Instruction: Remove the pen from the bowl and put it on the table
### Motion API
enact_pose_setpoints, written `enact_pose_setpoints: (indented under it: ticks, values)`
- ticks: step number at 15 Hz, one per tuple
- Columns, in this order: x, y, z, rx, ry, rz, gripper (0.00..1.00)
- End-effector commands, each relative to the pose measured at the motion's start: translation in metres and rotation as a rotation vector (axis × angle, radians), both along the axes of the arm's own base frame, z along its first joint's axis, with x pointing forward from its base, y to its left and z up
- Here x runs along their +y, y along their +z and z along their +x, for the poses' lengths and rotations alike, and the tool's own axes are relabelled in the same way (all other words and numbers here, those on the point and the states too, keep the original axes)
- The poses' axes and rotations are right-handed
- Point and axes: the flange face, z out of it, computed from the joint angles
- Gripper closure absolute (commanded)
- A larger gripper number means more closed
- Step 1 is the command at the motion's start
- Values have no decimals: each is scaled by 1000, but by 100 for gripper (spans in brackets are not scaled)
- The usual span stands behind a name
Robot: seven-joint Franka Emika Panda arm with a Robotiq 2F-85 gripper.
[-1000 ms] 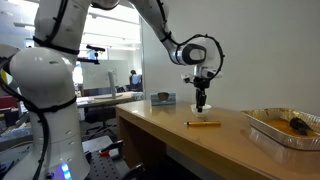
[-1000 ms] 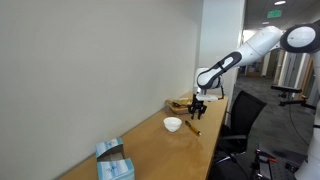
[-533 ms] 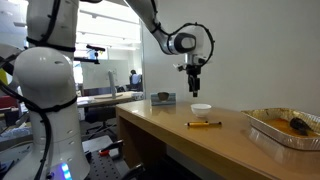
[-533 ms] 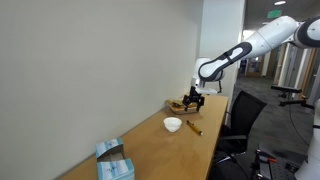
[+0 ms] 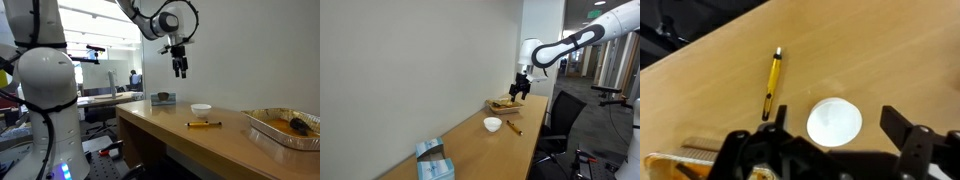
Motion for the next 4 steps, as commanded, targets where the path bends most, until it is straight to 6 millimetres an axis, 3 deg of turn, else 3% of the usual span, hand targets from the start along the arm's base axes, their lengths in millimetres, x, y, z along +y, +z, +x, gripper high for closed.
enact_pose_setpoints:
  ticks: [1, 4]
  values:
    - [7, 10, -21, 100, 111, 6, 0]
    - [3, 13, -29, 144, 227, -53, 0]
